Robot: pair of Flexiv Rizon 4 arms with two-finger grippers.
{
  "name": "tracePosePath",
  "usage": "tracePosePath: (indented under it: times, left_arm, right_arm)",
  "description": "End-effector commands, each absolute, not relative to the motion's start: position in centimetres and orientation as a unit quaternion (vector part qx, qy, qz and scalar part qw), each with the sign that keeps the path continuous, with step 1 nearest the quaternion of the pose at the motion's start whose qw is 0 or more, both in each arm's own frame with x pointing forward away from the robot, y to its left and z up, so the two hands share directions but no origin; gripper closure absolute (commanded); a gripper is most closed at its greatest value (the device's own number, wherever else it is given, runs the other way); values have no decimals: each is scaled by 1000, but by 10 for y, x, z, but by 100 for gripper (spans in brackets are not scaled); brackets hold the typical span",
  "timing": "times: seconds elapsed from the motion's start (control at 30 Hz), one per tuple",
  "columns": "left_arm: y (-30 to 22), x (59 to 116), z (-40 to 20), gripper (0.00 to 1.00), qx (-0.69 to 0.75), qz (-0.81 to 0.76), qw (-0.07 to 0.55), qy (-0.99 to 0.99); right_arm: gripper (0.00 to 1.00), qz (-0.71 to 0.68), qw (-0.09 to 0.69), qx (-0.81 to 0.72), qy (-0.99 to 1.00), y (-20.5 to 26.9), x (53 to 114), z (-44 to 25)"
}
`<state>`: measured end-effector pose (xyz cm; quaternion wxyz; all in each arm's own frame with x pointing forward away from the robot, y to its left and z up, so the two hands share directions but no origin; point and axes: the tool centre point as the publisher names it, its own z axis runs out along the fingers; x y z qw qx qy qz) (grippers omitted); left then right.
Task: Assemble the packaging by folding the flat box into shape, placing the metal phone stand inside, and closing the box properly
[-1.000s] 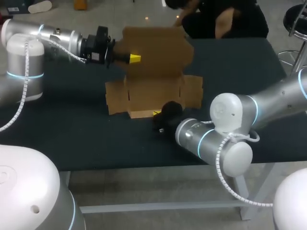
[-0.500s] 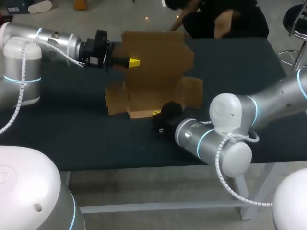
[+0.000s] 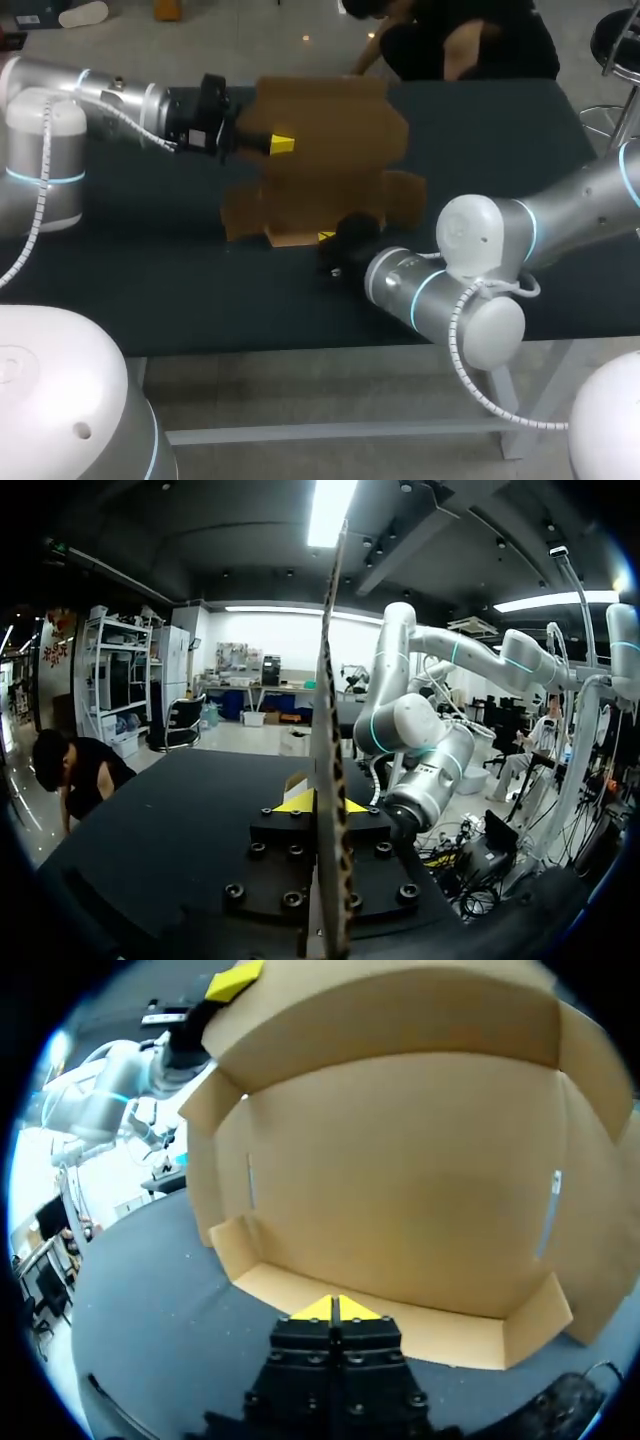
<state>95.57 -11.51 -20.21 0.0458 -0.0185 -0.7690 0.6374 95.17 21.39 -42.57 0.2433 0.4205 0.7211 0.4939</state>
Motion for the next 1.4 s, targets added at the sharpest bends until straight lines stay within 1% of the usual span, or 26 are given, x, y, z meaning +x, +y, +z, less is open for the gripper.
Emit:
tracePosePath:
  times: [0.03, 1.07, 1.4]
  left_arm:
    - [-117, 950, -209, 100, -13, 636, 48, -770]
    - [-124, 930, -227, 100, 14, 636, 61, -769]
    - [-123, 937, -232, 100, 36, 638, 85, -765]
  right_arm:
    - [100, 493, 247, 422, 720, 216, 950, -428]
    - [100, 493, 247, 422, 720, 216, 950, -428]
    - [100, 493, 247, 422, 720, 216, 950, -428]
